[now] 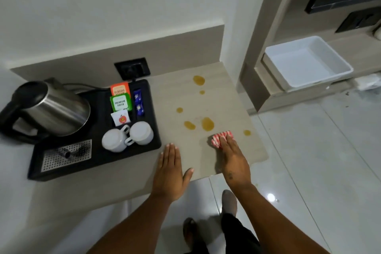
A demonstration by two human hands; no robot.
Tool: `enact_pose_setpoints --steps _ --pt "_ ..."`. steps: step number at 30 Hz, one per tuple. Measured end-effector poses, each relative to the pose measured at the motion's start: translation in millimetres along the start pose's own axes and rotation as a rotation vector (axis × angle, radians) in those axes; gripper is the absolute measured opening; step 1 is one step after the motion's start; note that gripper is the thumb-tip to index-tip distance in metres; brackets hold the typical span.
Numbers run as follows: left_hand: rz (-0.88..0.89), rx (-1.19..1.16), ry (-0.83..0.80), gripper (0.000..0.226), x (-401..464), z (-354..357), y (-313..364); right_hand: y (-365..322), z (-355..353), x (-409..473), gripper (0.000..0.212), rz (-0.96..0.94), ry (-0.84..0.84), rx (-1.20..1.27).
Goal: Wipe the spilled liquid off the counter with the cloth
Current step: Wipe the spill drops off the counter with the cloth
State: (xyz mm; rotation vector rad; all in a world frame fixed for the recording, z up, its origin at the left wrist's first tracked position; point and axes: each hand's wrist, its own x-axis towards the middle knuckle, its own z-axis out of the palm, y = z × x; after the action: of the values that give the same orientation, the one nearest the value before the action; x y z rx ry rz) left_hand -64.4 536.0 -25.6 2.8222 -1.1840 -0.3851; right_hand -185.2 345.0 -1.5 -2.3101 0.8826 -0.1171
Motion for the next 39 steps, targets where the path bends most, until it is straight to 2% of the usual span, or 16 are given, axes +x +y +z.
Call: enact_pose_setpoints --steps 4,7,12,14,16,20,23,24,26,28,31,36,39 --pt "0.035 0.049 -0.003 0.101 4 1 -10 -1 8 9 0.044 -0.101 0.101 -0.221" --pt "0.034 0.031 0.023 0.102 7 5 -13 4 12 31 0.043 -0.203 0.102 -0.277" --pt "0.053 0.042 -0.017 0.107 13 6 -16 -10 18 63 0.070 -0.091 0.008 -0.239" --pt "0.065 0.047 -0.036 0.109 15 2 -17 -11 14 46 0.051 -0.126 0.026 -0.201" --pt "0.071 0.063 -0.033 0.109 16 2 -18 4 8 24 0.043 -0.123 0.038 -0.202" --pt "0.085 0.075 -0.014 0.109 16 3 -18 33 -20 43 0.045 -0.051 0.047 -0.254" --pt "0.097 0.072 0.000 0.110 17 3 -18 26 -29 101 0.063 -0.013 0.016 -0.285" --pt "0.097 0.068 0.005 0.111 18 4 -18 20 -25 112 0.061 0.002 0.010 -0.284" --pt "0.099 0.063 -0.005 0.112 19 3 -18 13 -13 109 0.040 -0.013 0.054 -0.279" --pt "0.095 0.067 -0.005 0.114 20 4 -18 16 -2 79 0.040 -0.064 0.093 -0.255" --pt "0.087 0.058 -0.003 0.115 27 4 -17 31 -6 47 0.045 -0.043 0.115 -0.245" --pt "0.075 0.042 -0.002 0.116 30 6 -15 22 -20 126 0.032 -0.030 0.144 -0.285" --pt "0.072 0.027 0.025 0.115 28 6 -14 0 -12 176 0.034 -0.052 0.113 -0.266"
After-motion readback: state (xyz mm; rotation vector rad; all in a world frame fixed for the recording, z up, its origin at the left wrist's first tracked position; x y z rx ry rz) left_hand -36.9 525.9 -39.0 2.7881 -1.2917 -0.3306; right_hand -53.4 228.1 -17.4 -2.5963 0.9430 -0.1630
